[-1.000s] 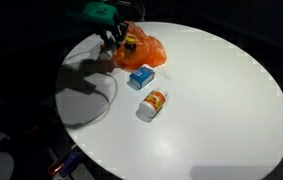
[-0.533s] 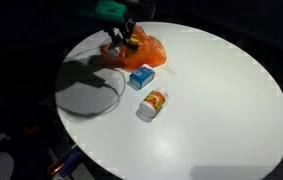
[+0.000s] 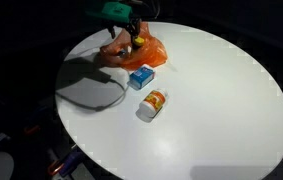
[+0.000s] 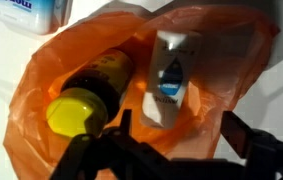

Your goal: Move the lotion bottle to the plastic

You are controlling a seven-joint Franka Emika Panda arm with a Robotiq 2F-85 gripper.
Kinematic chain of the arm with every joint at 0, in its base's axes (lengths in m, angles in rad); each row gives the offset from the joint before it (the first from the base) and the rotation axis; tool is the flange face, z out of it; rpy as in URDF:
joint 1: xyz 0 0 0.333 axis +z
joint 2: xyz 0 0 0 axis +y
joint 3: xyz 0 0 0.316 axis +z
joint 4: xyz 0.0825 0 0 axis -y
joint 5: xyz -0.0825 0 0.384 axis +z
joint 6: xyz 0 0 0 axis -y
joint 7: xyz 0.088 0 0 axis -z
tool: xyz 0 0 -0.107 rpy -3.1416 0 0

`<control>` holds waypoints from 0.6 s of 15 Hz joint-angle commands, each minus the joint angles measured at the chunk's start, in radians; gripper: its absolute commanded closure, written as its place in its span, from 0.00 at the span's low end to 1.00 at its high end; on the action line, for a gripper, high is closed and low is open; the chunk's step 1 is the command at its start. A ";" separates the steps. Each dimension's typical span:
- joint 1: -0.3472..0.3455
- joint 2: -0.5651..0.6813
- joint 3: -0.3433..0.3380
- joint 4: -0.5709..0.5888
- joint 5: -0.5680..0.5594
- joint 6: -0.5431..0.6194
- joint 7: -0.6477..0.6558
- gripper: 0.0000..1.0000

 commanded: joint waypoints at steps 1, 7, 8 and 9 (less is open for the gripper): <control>-0.021 -0.013 0.013 0.018 -0.019 -0.049 0.019 0.00; -0.027 -0.065 -0.003 0.020 -0.041 -0.234 0.105 0.00; -0.028 -0.077 -0.005 0.020 -0.041 -0.264 0.119 0.00; -0.028 -0.090 -0.007 0.019 -0.044 -0.290 0.133 0.00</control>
